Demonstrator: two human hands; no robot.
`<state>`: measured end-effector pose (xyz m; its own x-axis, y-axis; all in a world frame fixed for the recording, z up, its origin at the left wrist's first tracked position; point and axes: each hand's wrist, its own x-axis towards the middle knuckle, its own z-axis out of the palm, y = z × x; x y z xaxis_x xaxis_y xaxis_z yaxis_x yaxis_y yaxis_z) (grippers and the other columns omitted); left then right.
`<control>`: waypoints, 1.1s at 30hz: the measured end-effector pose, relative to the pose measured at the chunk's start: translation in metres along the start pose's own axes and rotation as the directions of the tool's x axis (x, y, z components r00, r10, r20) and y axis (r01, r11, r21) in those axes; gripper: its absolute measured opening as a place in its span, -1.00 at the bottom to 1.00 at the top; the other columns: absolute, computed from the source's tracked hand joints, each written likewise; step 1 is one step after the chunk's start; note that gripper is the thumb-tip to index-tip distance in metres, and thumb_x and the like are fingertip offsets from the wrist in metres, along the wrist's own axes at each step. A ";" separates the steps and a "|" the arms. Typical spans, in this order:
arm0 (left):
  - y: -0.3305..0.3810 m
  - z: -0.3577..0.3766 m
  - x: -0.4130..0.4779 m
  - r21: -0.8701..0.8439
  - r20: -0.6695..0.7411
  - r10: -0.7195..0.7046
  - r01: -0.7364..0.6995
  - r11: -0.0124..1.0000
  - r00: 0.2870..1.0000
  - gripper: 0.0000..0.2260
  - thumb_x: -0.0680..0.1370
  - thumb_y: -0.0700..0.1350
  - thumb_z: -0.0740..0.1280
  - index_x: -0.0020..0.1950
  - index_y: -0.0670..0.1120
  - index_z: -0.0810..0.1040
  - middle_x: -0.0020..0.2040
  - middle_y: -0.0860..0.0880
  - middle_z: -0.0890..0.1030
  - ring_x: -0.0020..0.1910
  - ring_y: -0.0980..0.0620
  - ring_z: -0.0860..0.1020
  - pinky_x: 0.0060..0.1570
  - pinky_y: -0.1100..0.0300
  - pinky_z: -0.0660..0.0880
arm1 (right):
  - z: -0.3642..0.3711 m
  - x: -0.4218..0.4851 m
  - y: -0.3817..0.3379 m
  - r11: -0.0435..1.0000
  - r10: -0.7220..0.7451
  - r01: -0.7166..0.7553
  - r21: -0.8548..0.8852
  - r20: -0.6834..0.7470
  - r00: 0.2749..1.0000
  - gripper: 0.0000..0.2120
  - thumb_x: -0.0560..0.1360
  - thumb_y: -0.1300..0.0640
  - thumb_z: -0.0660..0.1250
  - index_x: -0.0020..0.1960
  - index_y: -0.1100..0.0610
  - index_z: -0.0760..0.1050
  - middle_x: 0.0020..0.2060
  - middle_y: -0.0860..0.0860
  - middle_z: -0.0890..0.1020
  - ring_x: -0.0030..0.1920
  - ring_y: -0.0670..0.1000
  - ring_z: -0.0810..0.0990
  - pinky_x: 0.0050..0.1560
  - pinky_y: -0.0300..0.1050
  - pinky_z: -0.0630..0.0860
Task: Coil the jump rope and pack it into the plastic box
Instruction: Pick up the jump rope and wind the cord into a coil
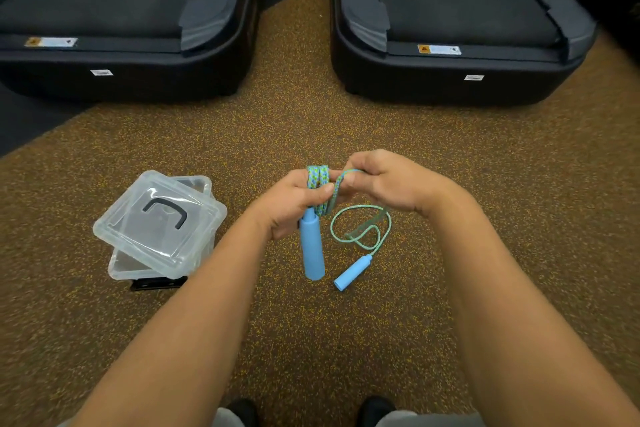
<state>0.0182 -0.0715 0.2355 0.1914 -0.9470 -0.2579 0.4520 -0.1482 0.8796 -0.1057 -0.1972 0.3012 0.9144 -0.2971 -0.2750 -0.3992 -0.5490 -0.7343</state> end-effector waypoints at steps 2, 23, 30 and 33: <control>0.003 0.002 -0.002 -0.041 0.039 0.004 -0.002 0.999 0.999 -0.73 0.47 -0.28 0.26 0.17 -0.26 0.52 0.04 -0.17 0.65 0.12 -0.13 0.59 0.23 0.08 0.48 | -0.001 0.000 -0.001 1.000 -0.016 0.015 -0.026 -0.049 0.999 -0.88 0.57 0.15 0.23 -0.13 0.13 0.47 -0.31 -0.02 0.53 -0.30 -0.13 0.45 -0.23 -0.16 0.37; 0.027 0.018 -0.018 -0.191 0.312 0.044 0.018 0.981 0.949 -0.69 0.52 -0.29 0.17 0.23 -0.39 0.43 0.08 -0.30 0.62 0.09 -0.25 0.60 0.21 -0.13 0.47 | 0.021 0.003 0.015 0.810 -0.033 0.133 0.571 -0.183 0.983 -0.75 0.60 0.24 0.15 -0.21 0.17 0.50 -0.38 -0.03 0.48 -0.36 -0.14 0.43 -0.35 -0.29 0.43; 0.031 0.017 -0.022 -0.261 0.251 0.113 -0.045 0.964 0.961 -0.71 0.51 -0.29 0.18 0.17 -0.33 0.53 0.07 -0.30 0.63 0.09 -0.23 0.61 0.15 -0.06 0.52 | 0.059 0.012 0.022 0.780 0.117 0.024 0.625 -0.184 0.976 -0.64 0.61 0.25 -0.01 -0.01 0.16 0.57 -0.34 0.06 0.51 -0.41 -0.09 0.42 -0.43 -0.22 0.36; 0.029 0.018 -0.021 -0.312 0.232 0.160 -0.083 0.946 0.959 -0.69 0.51 -0.30 0.16 0.22 -0.36 0.44 0.11 -0.31 0.61 0.12 -0.25 0.59 0.15 -0.08 0.51 | 0.069 0.011 0.026 0.796 0.143 -0.030 0.605 -0.140 0.980 -0.75 0.59 0.27 0.08 -0.22 0.23 0.42 -0.49 0.04 0.38 -0.49 -0.06 0.30 -0.48 -0.22 0.29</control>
<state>0.0118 -0.0608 0.2738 0.0542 -0.9984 -0.0136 0.6838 0.0272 0.7292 -0.1014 -0.1603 0.2364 0.8293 -0.4788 -0.2880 -0.3047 0.0445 -0.9514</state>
